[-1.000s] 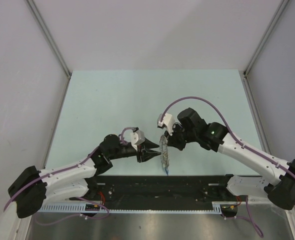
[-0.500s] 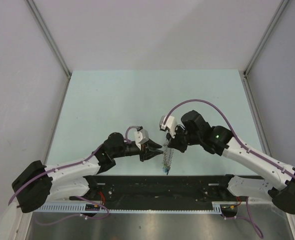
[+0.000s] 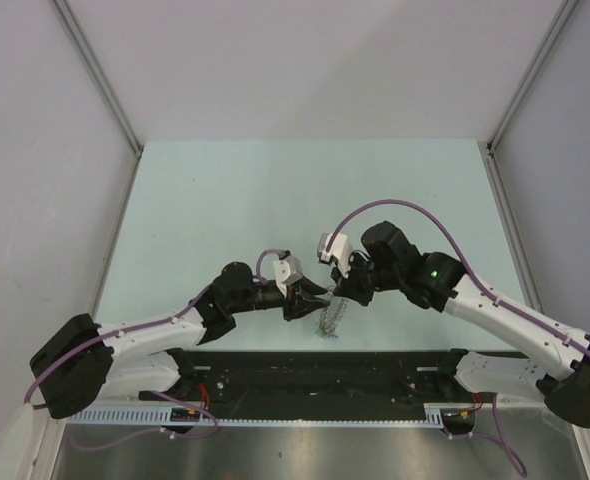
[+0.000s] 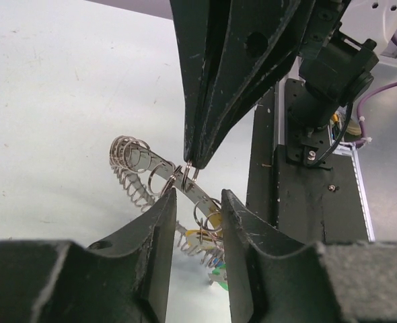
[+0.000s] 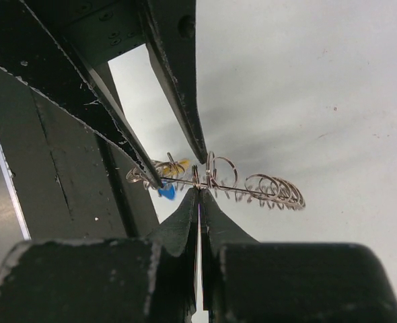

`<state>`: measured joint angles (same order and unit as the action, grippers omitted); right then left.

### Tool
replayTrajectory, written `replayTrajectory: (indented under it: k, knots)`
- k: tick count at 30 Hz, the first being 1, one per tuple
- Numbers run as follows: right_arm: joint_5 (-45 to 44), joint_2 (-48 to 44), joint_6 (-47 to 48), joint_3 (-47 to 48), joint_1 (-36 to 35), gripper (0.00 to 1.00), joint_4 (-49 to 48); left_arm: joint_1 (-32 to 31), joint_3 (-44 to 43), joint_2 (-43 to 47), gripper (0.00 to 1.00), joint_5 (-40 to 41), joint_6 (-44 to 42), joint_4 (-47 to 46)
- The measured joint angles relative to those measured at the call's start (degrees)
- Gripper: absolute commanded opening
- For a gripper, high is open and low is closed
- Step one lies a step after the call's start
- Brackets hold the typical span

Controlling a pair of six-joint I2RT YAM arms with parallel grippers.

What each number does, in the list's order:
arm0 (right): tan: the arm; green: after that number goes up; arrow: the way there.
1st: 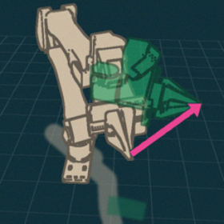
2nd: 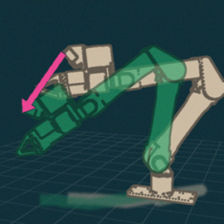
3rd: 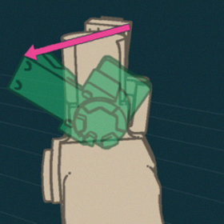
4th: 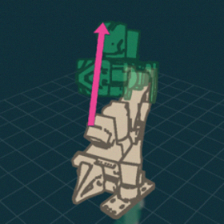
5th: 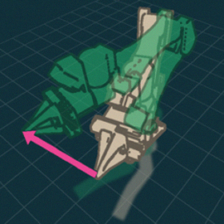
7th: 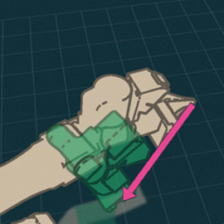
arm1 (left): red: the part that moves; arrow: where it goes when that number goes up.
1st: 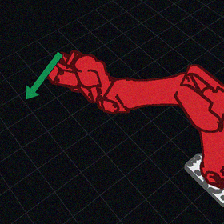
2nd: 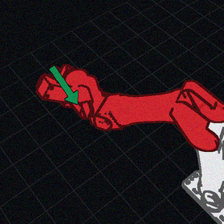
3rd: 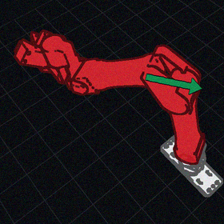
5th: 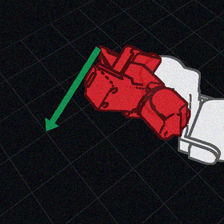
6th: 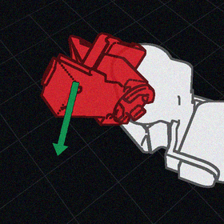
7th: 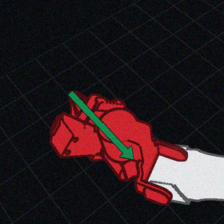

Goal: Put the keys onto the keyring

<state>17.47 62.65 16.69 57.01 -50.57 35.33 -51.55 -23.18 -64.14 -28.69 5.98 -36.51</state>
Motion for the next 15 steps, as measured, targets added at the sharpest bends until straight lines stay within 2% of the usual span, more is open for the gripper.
replayTrajectory:
  k: [8, 15]
  knots:
    - [0.2, 0.0, 0.9, 0.0, -0.7, 0.0, 0.3, 0.0, -1.7, -1.0, 0.46, 0.1, -0.5, -0.2]
    - [0.2, 0.0, 1.2, 0.0, -0.8, 0.0, 0.4, -0.1, -2.6, -1.2, 0.38, 0.0, -1.3, 0.5]
